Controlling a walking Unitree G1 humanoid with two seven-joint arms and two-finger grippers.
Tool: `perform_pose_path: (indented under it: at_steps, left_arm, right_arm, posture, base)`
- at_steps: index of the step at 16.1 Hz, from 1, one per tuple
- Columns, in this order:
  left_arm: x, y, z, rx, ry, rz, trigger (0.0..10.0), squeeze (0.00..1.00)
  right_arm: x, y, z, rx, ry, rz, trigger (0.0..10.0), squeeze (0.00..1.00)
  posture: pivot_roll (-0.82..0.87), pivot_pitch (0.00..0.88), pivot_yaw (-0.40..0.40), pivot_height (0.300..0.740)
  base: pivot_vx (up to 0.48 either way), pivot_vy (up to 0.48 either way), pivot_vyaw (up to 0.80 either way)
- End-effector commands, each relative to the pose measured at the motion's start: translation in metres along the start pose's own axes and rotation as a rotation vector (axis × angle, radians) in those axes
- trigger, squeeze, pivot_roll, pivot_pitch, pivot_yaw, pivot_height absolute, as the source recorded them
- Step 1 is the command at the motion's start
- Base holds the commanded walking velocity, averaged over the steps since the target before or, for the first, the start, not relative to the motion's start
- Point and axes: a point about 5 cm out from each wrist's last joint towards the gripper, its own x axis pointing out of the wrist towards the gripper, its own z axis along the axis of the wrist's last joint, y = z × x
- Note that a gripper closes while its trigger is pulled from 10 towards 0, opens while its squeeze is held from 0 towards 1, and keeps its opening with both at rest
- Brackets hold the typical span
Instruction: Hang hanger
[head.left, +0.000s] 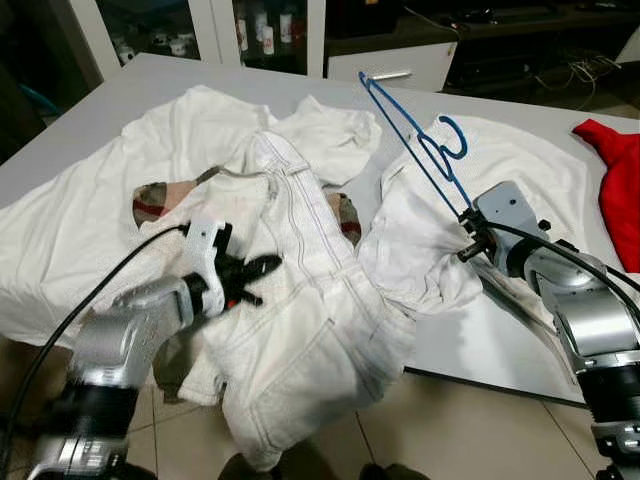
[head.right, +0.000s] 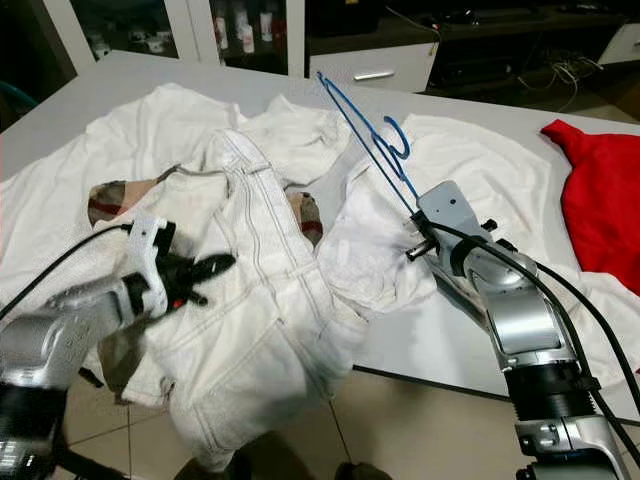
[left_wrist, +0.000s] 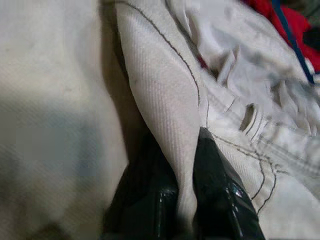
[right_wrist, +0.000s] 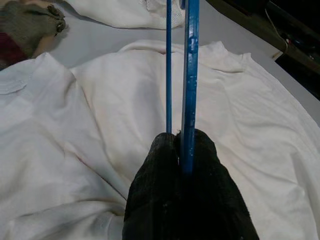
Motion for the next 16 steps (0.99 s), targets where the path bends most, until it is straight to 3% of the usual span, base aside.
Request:
perform_pose_path:
  at_steps: [1, 4, 7, 11, 14, 15, 16]
  left_arm:
    - [0.000, 0.004, 0.022, 0.046, -0.084, 0.021, 0.0, 0.00]
    - [0.011, 0.024, 0.048, 0.054, -0.197, 0.133, 0.0, 0.00]
    - [0.017, 0.033, 0.065, 0.086, -0.292, 0.197, 0.0, 0.00]
    - [0.016, 0.055, 0.088, 0.084, -0.449, 0.414, 0.0, 0.00]
    - [0.025, 0.062, 0.068, 0.080, -0.323, 0.481, 0.0, 0.00]
    - [0.029, 0.061, 0.055, 0.078, -0.262, 0.457, 7.0, 0.00]
    - [0.034, 0.058, 0.041, 0.076, -0.200, 0.426, 10.0, 0.00]
  right_arm:
    - [-0.001, -0.004, 0.006, 0.008, -0.021, -0.017, 10.0, 0.00]
    - [0.000, -0.005, 0.007, 0.009, -0.026, -0.021, 10.0, 0.00]
    - [0.000, -0.005, 0.008, 0.011, -0.029, -0.024, 10.0, 0.00]
    - [-0.001, -0.005, 0.008, 0.016, -0.029, -0.035, 10.0, 0.00]
    - [-0.001, -0.004, 0.008, 0.020, -0.032, -0.037, 10.0, 0.00]
    - [-0.001, -0.004, 0.008, 0.021, -0.032, -0.038, 10.0, 0.00]
    - [-0.001, -0.004, 0.008, 0.023, -0.032, -0.039, 10.0, 0.00]
  posture:
    - [0.11, 0.059, -0.004, 0.740]
    - [0.11, 0.057, -0.004, 0.740]
    - [0.10, 0.052, -0.003, 0.740]
    - [0.09, 0.050, 0.002, 0.740]
    - [0.09, 0.047, 0.007, 0.740]
    - [0.09, 0.047, 0.007, 0.740]
    - [0.09, 0.047, 0.007, 0.740]
  base:
    - [0.000, 0.000, 0.00]
    - [0.000, 0.000, 0.00]
    - [0.000, 0.000, 0.00]
    - [0.000, 0.000, 0.00]
    - [0.000, 0.000, 0.00]
    - [0.000, 0.000, 0.00]
    - [0.000, 0.000, 0.00]
